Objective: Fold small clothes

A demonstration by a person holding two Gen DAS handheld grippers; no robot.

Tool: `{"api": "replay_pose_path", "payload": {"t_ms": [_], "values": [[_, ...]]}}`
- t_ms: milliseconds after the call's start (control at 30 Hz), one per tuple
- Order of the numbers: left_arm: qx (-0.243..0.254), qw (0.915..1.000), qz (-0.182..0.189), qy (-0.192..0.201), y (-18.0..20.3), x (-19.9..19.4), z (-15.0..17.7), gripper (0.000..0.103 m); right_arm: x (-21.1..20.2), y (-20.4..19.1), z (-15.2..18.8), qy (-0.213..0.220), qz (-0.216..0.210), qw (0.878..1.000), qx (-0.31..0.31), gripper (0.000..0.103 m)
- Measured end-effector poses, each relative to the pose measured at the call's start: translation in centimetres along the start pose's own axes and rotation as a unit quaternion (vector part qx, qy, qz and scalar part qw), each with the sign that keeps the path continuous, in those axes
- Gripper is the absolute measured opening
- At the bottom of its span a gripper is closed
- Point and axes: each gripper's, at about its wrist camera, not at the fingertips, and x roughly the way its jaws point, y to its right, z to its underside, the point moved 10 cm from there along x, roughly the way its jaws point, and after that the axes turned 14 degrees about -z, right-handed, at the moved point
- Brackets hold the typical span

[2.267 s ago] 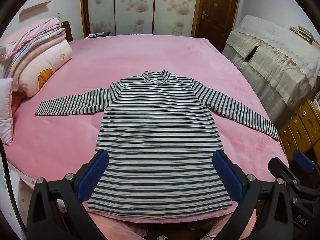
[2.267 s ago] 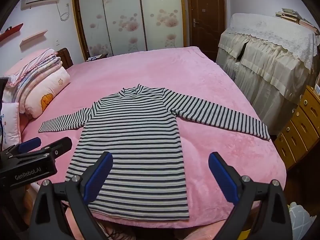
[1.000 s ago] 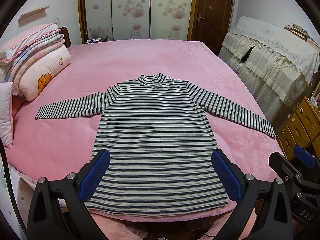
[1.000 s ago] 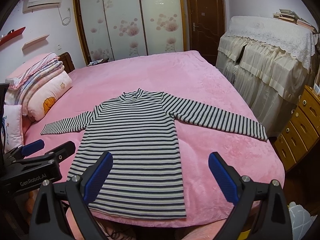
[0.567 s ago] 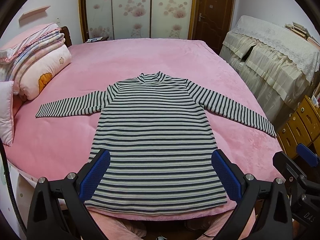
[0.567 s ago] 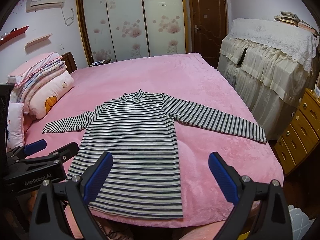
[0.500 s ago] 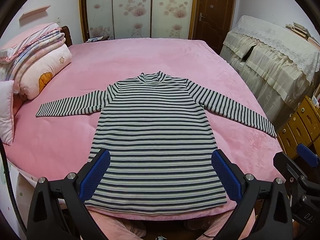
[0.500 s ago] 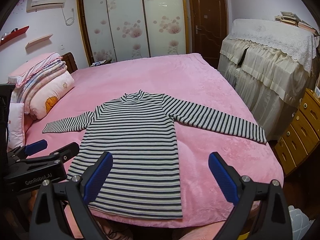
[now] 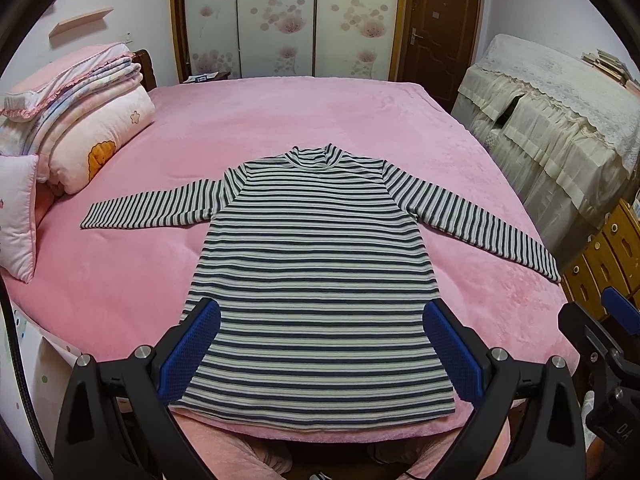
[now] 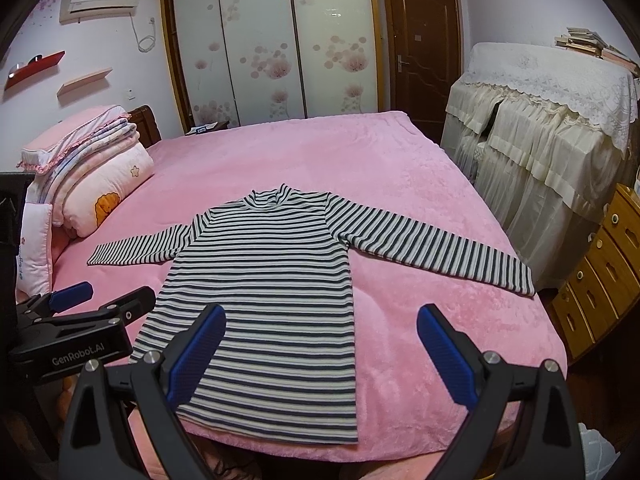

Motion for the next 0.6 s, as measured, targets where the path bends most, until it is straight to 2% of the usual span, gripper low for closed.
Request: {"api": "replay_pose_path", "payload": {"t_ms": [367,600], "values": [[0.006,0.9998,-0.018,0.007,0.4,-0.6,-1.0,0.101,-0.7,0.6,-1.6,0.012,-0.006,1.0,-0.016,0.097],[-0.006,0.9996,-0.02,0.021,0.9,-1.2,-2.8,0.101,-2.1,2.1,-3.3,0.031,0.008,0.999,-0.03,0.097]]}}
